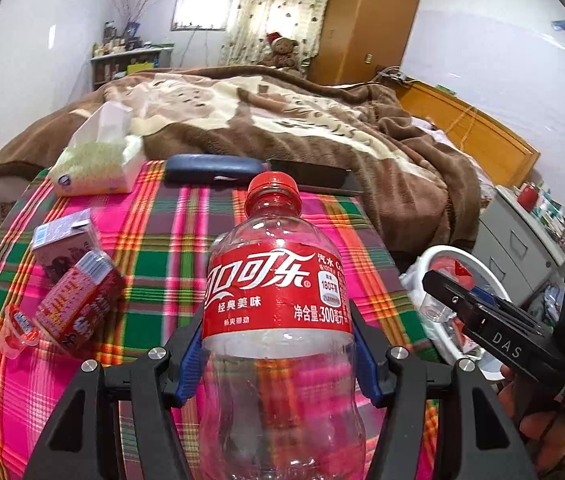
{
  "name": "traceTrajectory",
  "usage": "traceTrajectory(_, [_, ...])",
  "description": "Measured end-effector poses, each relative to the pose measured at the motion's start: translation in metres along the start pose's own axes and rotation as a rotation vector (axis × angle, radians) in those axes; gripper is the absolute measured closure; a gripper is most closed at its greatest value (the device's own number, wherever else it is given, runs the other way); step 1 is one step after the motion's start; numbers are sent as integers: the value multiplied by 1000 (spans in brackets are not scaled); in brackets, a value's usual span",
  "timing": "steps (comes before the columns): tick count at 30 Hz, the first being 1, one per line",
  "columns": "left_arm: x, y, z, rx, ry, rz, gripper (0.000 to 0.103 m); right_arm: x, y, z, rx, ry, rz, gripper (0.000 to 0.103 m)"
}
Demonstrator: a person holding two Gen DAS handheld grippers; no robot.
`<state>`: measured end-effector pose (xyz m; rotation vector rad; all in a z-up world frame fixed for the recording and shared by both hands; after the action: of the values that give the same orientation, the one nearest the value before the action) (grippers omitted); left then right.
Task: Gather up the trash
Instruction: 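Carry the plastic cup and Coca-Cola bottle over the white bin and release both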
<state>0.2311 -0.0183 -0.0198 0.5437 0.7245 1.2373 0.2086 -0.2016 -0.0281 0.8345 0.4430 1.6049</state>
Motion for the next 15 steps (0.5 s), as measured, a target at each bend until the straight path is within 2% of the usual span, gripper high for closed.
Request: traceTrajectory(15, [-107,0,3,-8,-147,-116,41,-69,39,2,-61,-75,-94,55])
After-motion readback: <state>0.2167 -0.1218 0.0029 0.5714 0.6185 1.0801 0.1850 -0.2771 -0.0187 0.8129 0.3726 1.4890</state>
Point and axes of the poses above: each gripper's, at about its wrist camera, not at the fingertips, and y roughly against the way its jaws point, x to its left, z to its top, the point moved 5 cm from there along -y, roughly the way its jaws point, and after that the axes turned 3 degrees about x, right-handed, at the moved point
